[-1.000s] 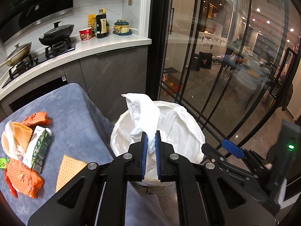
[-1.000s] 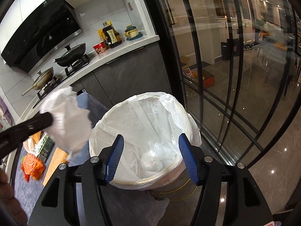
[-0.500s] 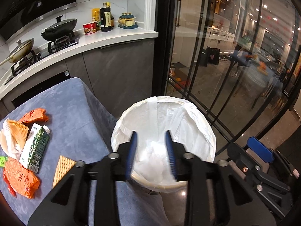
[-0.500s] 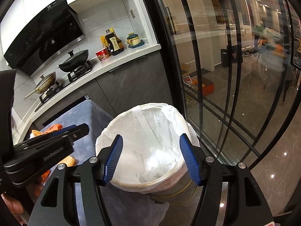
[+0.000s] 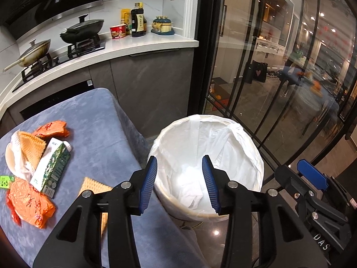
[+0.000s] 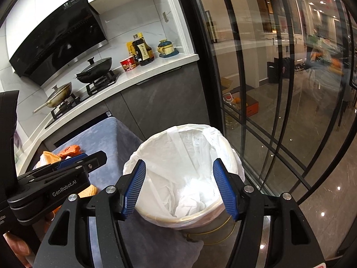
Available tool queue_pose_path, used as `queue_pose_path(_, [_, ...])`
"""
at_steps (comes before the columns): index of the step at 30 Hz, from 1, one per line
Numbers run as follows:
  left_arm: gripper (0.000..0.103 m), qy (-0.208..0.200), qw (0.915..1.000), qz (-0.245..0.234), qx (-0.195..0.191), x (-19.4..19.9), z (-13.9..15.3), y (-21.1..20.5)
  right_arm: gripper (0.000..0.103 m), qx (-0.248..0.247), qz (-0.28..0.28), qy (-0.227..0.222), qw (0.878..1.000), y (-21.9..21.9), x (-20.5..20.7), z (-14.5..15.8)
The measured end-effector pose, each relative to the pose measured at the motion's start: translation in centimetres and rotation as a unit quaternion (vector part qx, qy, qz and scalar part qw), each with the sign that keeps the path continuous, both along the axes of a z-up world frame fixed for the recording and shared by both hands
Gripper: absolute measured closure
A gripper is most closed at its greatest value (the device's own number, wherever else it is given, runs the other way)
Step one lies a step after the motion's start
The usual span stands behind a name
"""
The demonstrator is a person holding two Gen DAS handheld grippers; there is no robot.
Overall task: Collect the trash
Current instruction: 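Open the right gripper to drop the bag into the bin, then grasp the orange plastic bag with the left gripper while right approaches tissue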
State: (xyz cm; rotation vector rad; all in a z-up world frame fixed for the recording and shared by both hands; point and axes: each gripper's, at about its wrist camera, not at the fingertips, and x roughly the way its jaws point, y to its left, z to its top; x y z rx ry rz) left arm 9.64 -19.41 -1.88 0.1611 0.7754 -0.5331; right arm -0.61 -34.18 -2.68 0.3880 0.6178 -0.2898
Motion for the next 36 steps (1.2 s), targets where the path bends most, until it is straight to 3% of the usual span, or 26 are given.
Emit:
queue_pose_path(9, [0.063, 0.006, 0.9993, 0.037, -0.007, -0.2, 0.3, 4.3, 0.042, -0.010, 0.029, 0.000, 1.000, 2.9, 0.8, 0.7])
queue_pose_path(20, [0.060, 0.023, 0.9935, 0.111, -0.009, -1.0, -0.3, 12.6, 0.042, -0.016, 0.092, 0.010, 0.996, 8.9, 2.8, 0.7])
queue_pose_path(26, [0.042, 0.022, 0.9861, 0.164, -0.011, -1.4, -0.8, 18.2, 0.042, -0.023, 0.132, 0.019, 0.991, 13.2, 3.8, 0.3])
queue_pose_path(33, [0.041, 0.043, 0.9744, 0.220, -0.019, -0.5, -1.8, 24.2, 0.042, -0.028, 0.164, 0.031, 0.986, 17.4, 5.2, -0.6])
queue_pose_path(36, [0.033, 0.048, 0.9690, 0.241, -0.024, 0.0, -2.2, 26.3, 0.042, -0.032, 0.177, 0.037, 0.983, 19.1, 5.8, -0.9])
